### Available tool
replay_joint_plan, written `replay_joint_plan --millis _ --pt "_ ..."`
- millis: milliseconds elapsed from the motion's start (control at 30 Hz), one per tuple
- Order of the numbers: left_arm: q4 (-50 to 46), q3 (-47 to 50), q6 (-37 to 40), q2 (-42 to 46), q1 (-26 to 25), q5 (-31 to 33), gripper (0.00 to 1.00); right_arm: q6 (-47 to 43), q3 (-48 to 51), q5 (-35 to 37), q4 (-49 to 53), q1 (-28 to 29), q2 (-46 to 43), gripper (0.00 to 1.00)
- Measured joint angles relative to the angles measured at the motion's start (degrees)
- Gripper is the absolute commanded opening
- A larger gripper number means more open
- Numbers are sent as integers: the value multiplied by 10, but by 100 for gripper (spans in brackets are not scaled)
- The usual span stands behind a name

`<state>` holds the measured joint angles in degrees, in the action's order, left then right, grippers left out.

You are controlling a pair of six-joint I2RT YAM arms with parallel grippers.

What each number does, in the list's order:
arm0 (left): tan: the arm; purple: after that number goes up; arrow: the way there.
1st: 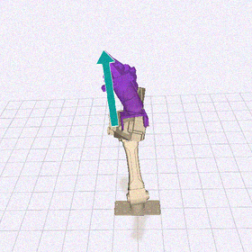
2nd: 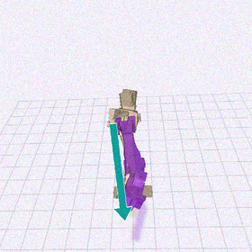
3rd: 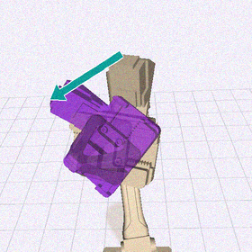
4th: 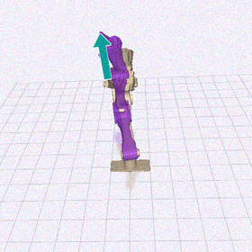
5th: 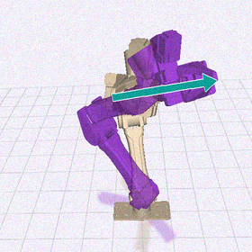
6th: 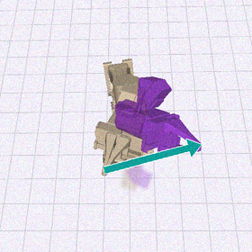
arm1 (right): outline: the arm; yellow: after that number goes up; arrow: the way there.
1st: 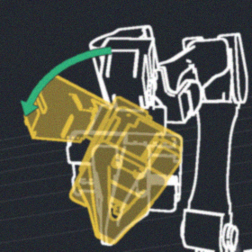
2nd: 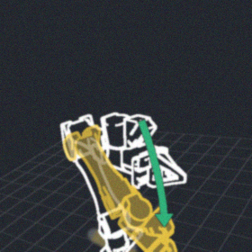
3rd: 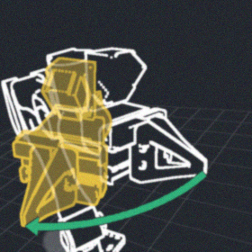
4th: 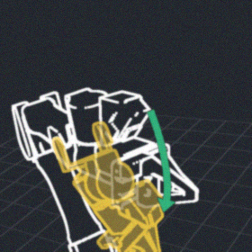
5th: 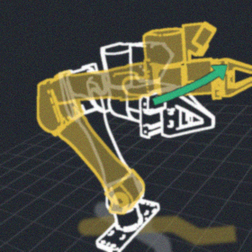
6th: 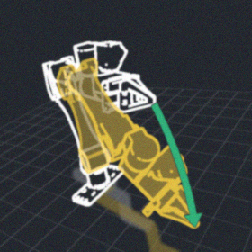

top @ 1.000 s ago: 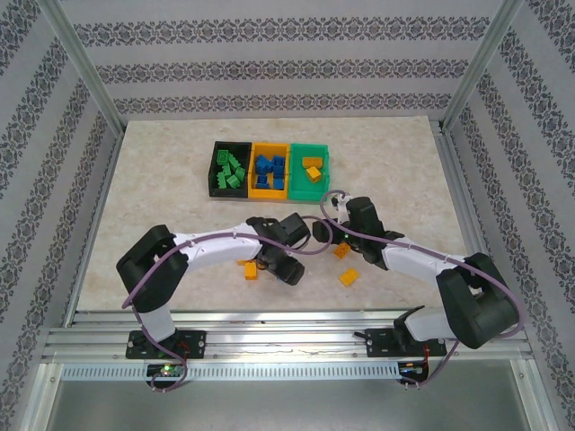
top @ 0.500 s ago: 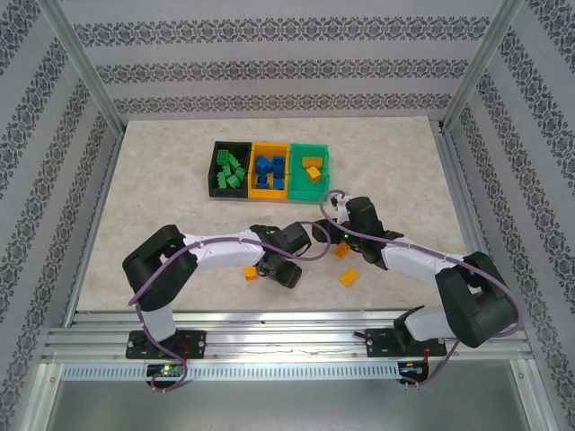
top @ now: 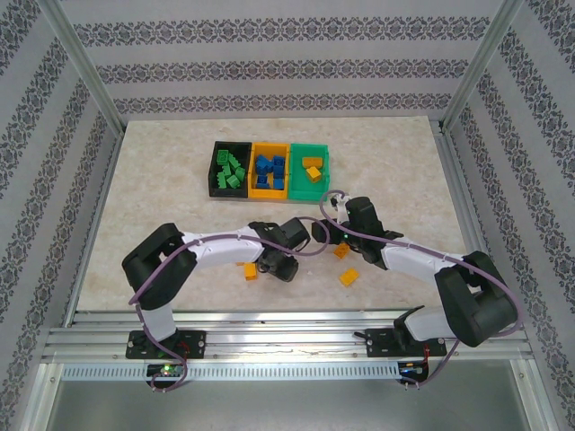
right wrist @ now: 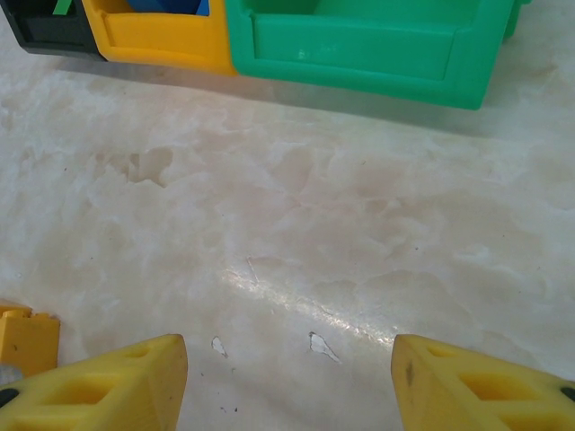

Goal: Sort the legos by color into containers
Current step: Pick up the lego from the middle-left of the table, then place the lego in the container.

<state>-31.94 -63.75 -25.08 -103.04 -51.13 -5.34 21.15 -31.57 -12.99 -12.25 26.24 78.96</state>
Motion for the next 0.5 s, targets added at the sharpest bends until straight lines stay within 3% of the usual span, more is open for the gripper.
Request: replay_joint_plan --millis 233,500 --pt "-4 -102 49 0 116 -11 34 1 0 0 0 1 3 62" --pt "-32 -341 129 -71 240 -7 34 2 0 0 0 2 3 62"
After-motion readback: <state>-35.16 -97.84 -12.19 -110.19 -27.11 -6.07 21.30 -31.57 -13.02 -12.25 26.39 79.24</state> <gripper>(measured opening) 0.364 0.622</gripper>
